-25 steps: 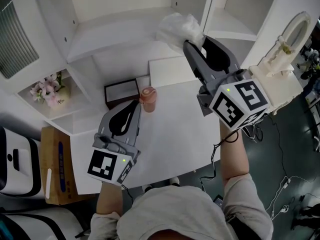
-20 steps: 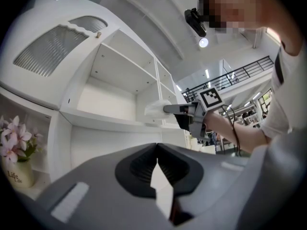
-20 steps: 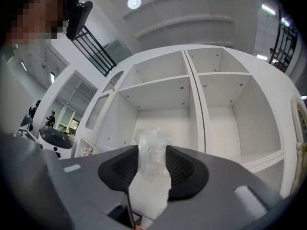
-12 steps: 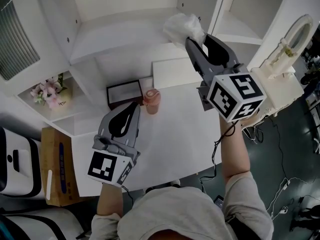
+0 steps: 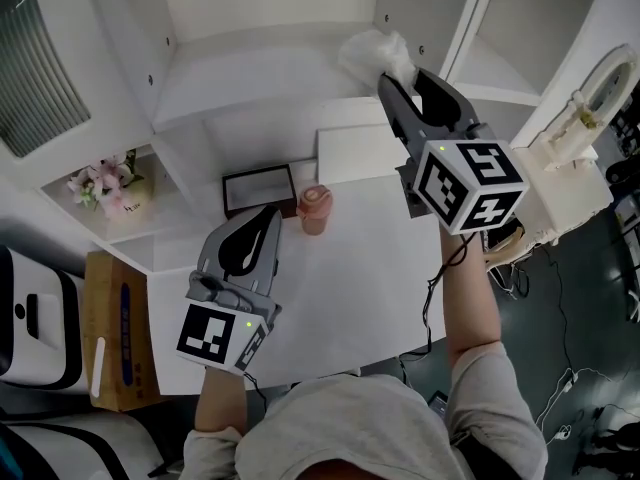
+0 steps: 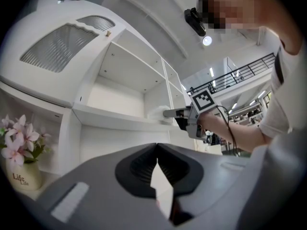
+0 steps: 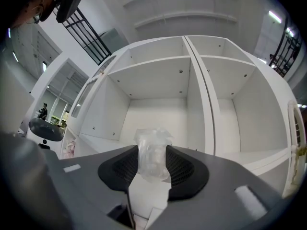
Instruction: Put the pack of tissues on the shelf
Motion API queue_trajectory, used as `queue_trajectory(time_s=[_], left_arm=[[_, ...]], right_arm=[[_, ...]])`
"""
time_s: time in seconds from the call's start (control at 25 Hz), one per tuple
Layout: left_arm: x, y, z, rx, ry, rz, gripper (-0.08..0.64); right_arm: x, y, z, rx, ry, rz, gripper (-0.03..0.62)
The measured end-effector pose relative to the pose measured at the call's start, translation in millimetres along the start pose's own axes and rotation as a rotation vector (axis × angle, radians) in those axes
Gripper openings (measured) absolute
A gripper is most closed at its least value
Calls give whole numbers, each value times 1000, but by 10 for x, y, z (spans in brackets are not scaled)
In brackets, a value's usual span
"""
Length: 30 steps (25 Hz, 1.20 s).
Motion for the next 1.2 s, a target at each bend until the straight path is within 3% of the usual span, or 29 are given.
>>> queue_trajectory(time_s=[0.76, 1.2], left_arm=[[88, 214, 63, 25, 7, -55, 0], [174, 153, 59, 21, 12, -63, 0]], right_arm=[[-401, -95, -4, 0, 57, 66, 175], [-260, -15, -71, -59, -66, -62, 288]])
Point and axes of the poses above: the fingertips, and each gripper's own axes: x backward along the fingers, y to its left, z out of its underside, the point moved 1 cm from there along x, backward along the fingers, and after that the axes turned 14 degrees about y, right-handed, at the moved point
